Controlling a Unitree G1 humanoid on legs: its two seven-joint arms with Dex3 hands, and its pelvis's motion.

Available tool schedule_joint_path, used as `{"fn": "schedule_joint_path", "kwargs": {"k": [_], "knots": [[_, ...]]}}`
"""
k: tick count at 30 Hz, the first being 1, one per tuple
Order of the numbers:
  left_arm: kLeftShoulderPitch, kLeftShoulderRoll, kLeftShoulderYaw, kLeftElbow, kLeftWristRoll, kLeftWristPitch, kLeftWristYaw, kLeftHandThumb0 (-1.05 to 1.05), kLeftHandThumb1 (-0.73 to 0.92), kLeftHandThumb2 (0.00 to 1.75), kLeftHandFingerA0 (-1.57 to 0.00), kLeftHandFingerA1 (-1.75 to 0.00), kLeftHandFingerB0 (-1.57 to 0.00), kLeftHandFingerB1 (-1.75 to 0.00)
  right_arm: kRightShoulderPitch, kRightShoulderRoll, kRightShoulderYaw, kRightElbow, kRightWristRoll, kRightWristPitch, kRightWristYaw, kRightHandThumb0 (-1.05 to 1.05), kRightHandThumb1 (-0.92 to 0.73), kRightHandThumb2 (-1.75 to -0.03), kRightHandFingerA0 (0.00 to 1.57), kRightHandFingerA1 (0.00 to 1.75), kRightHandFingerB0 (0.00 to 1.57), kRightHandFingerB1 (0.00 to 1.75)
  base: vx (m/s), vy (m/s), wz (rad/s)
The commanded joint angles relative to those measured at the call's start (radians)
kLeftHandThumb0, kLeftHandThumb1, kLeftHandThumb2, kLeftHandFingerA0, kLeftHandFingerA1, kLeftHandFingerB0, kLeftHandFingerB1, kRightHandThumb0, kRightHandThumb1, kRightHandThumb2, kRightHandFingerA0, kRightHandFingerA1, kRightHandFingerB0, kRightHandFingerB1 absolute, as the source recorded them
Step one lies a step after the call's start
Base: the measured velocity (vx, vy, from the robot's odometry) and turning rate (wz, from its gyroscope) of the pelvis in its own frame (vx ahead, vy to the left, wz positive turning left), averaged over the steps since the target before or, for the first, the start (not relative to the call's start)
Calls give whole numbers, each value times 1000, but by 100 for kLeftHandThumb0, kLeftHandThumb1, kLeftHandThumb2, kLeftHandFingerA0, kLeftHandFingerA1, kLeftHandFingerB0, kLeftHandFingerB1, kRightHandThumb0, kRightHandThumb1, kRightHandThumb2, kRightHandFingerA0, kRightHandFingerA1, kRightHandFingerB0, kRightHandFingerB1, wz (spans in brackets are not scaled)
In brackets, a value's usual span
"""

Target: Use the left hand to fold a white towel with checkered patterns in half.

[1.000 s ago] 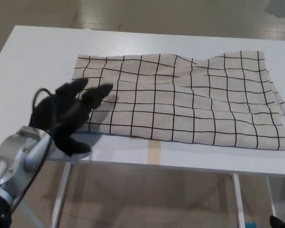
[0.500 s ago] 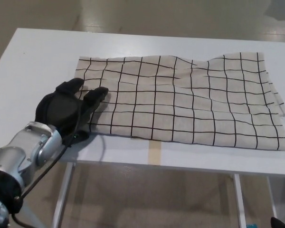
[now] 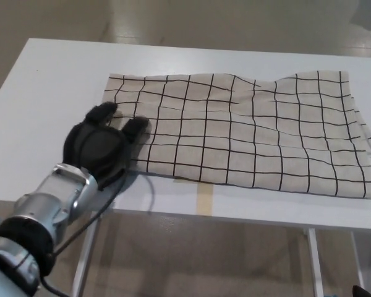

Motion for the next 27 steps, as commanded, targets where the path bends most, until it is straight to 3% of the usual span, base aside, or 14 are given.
{"fn": "schedule_joint_path", "kwargs": {"k": [1,3,4,6,7,8,9,18,19,20,21,22,23,27], "knots": [[12,-61,-73,93,67,32,102,-37,56,57,-52,-46,-54,-48,12,9,-1,-1,22,-14,9,-45,-81,-64,34,49,36,43,0,0,0],[10,-82,-79,124,58,29,92,-33,57,57,-76,-107,-78,-92,14,7,3,-6,22,-8,15,-46,-81,-64,34,49,36,44,0,0,0],[6,-101,-76,147,35,27,56,-32,56,59,-73,-142,-79,-113,16,2,5,-8,21,-6,19,-46,-81,-64,33,49,36,44,0,0,0],[5,-115,-67,162,14,26,30,-35,59,58,-70,-161,-75,-134,17,0,6,-9,24,-6,23,-46,-81,-64,33,49,36,44,0,0,0],[8,-123,-55,170,-4,25,10,-37,42,76,-103,-139,-91,-130,17,-3,5,-8,22,-7,22,-47,-81,-64,34,49,36,45,0,0,0],[8,-126,-52,173,-8,24,5,-37,42,76,-103,-139,-91,-130,17,-4,5,-8,22,-7,22,-47,-81,-64,34,49,36,45,0,0,0],[8,-129,-48,178,-14,25,-3,-26,61,54,-73,-175,-63,-169,16,-5,5,-11,23,-4,23,-47,-81,-64,34,49,36,45,0,0,0],[48,-72,-33,190,-36,7,50,-20,64,53,-66,-175,-58,-173,23,-5,9,-29,15,12,15,-44,-81,-64,36,51,39,46,0,0,0],[50,-54,-25,192,-42,-3,65,-22,62,57,-72,-164,-94,-88,22,-5,8,-30,16,13,15,-47,-65,-99,35,61,33,57,0,0,0],[52,-26,-12,195,-52,-22,85,-23,62,57,-73,-164,-85,-124,21,-5,7,-34,19,18,15,-47,-65,-99,36,61,33,57,0,0,0],[51,-9,-5,197,-57,-31,92,-28,47,81,-107,-136,-85,-120,22,-5,7,-40,19,24,15,-47,-65,-99,35,61,33,57,0,0,0],[50,0,-1,198,-60,-37,95,-28,47,81,-107,-136,-85,-120,22,-6,7,-45,19,29,16,-47,-65,-99,35,61,33,57,0,0,0],[44,24,13,203,-71,-45,86,-22,64,56,-77,-172,-64,-161,17,-6,7,-40,19,29,14,-47,-66,-99,36,61,34,57,0,0,0],[35,73,43,209,-91,-54,84,-21,64,57,-77,-175,-57,-170,13,-7,6,-33,21,31,16,-46,-65,-99,36,62,34,57,0,0,0]]}}
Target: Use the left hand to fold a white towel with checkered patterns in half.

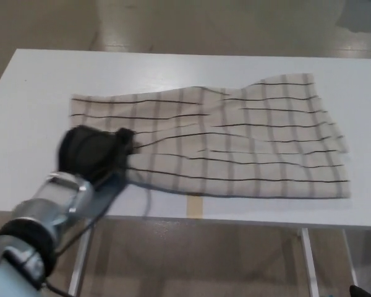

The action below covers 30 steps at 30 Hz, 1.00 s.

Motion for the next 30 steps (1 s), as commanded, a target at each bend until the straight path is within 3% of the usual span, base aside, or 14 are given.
{"fn": "schedule_joint_path", "kwargs": {"k": [1,4,5,14,15,16,22,23,24,25,26,27,30], "knots": [[48,91,34,55,-33,-34,-39,-22,65,56,-75,-175,-53,-174,0,-3,-1,-4,9,25,1,-45,-65,-100,37,62,34,57,0,0,0],[26,169,80,61,-59,-42,-34,-24,66,53,-72,-175,-53,-175,3,-4,3,-9,-2,30,-6,-44,-64,-100,37,63,33,57,0,0,0],[20,190,92,59,-65,-51,-35,-23,66,55,-74,-175,-51,-175,3,-4,4,-9,-4,30,-6,-44,-80,-64,39,54,40,48,0,0,0],[-35,310,127,36,-56,-101,-3,-22,66,56,-70,-175,-52,-173,9,-14,9,-15,-11,36,-9,-44,-80,-64,40,54,41,49,0,0,0],[-44,318,124,34,-49,-105,0,-23,65,57,-70,-175,-52,-173,9,-15,10,-12,-15,33,-12,-44,-81,-64,40,52,42,49,0,0,0],[-69,336,112,25,-29,-112,18,-34,48,78,-105,-141,-84,-130,9,-16,12,-10,-20,32,-18,-46,-66,-100,36,61,38,60,0,0,0],[-138,357,97,-16,-6,-157,76,-39,48,76,-104,-143,-86,-132,19,-15,15,-10,-29,30,-33,-45,-66,-101,36,60,40,61,0,0,0],[-152,356,96,-30,-3,-165,96,-27,65,56,-71,-175,-61,-163,21,-11,15,-12,-27,32,-33,-45,-66,-101,36,60,40,61,0,0,0],[-159,356,93,-57,5,-174,125,-28,63,56,-71,-175,-88,-119,29,-7,14,-19,-24,32,-34,-45,-66,-101,36,59,41,61,0,0,0],[-162,362,93,-87,11,-188,148,-33,58,54,-70,-175,-101,-62,36,-5,13,-26,-20,34,-31,-44,-66,-102,35,59,41,61,0,0,0],[-163,365,94,-104,13,-195,159,-33,58,54,-70,-175,-101,-62,39,-5,13,-30,-18,37,-30,-44,-66,-102,35,59,41,61,0,0,0],[-171,366,95,-143,22,-199,192,-26,57,54,-75,-175,-72,-162,40,-4,11,-32,-12,40,-25,-44,-83,-65,41,49,46,51,0,0,0],[-202,364,119,-277,29,-236,260,-25,59,54,-76,-175,-64,-168,34,-6,3,-33,6,37,-8,-43,-83,-65,41,51,47,52,0,0,0]]}}
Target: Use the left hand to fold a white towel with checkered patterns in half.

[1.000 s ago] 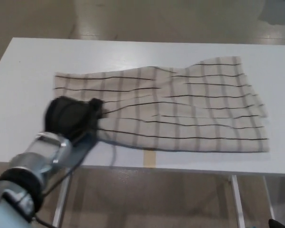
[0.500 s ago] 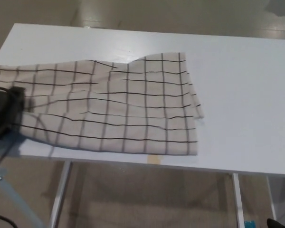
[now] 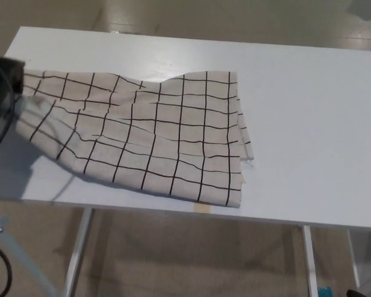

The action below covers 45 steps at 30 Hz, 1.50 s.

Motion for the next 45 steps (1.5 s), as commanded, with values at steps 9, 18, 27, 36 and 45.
{"fn": "schedule_joint_path", "kwargs": {"k": [9,18,27,36,45], "knots": [[-57,-65,96,-685,22,-168,82,-21,60,55,-80,-175,-66,-168,17,-3,-1,1,-6,-6,-11,-41,-83,-64,45,53,52,54,0,0,0],[21,-187,-47,-932,107,-253,-30,-32,51,55,-116,-89,-98,-54,35,13,-1,-7,1,-24,-8,-41,-82,-64,45,74,57,59,0,0,0],[84,-246,-187,-924,190,-266,-127,-32,47,55,-114,-90,-97,-54,32,-1,10,-15,-36,-7,-28,-40,-83,-64,53,81,58,60,0,0,0],[296,-290,-281,-994,-44,46,-953,-84,48,90,0,0,-5,-20,27,-7,20,-41,-15,25,14,-42,-84,-65,50,75,57,58,0,0,0],[291,-315,-246,-959,-66,120,-1079,-85,47,90,0,0,0,-19,-13,-15,16,-11,4,3,42,-42,-84,-65,49,69,56,60,0,0,0]]}}
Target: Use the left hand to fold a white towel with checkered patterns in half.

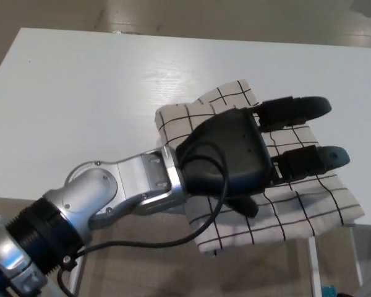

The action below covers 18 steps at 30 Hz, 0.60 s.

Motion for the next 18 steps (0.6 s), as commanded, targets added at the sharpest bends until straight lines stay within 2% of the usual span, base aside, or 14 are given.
{"fn": "schedule_joint_path", "kwargs": {"k": [1,2,3,4,8,9,14,15,18], "knots": [[106,-51,-14,-27,-216,311,-779,-85,47,90,0,0,0,-19,-25,-13,5,6,26,2,41,-42,-84,-65,49,67,55,58,0,0,0],[99,-54,-5,-28,-221,312,-783,-85,47,90,0,0,0,-19,-29,-12,5,10,20,-3,33,-41,-84,-64,50,66,56,57,0,0,0],[96,-55,0,-31,-222,313,-782,-96,56,63,0,0,0,-24,-31,-15,6,15,11,-7,26,-37,-67,-105,49,69,48,65,0,0,0],[95,-56,4,-33,-222,313,-782,-96,56,63,0,0,0,-24,-32,-18,7,18,4,-10,21,-37,-67,-105,49,69,48,65,0,0,0],[81,-66,19,-31,-222,313,-793,-96,57,64,0,0,0,-24,-39,-23,10,24,-16,-16,2,-38,-67,-105,48,68,47,64,0,0,0],[75,-75,31,-35,-233,318,-793,-95,60,60,0,0,0,-25,-33,-23,11,28,-20,-21,-1,-43,-83,-64,48,55,55,54,0,0,0],[61,-94,65,-50,-260,332,-795,-95,59,60,0,-1,0,-24,-14,-20,13,29,-18,-39,5,-43,-83,-64,47,55,54,54,0,0,0],[21,-76,126,-77,-338,332,-797,-84,46,90,0,0,0,-17,-6,-12,10,18,-9,-36,7,-42,-82,-64,47,56,54,54,0,0,0],[-27,-49,225,-143,-452,341,-794,-83,46,90,0,0,0,-18,-8,-9,5,20,16,-35,29,-43,-82,-64,46,58,54,54,0,0,0]]}}
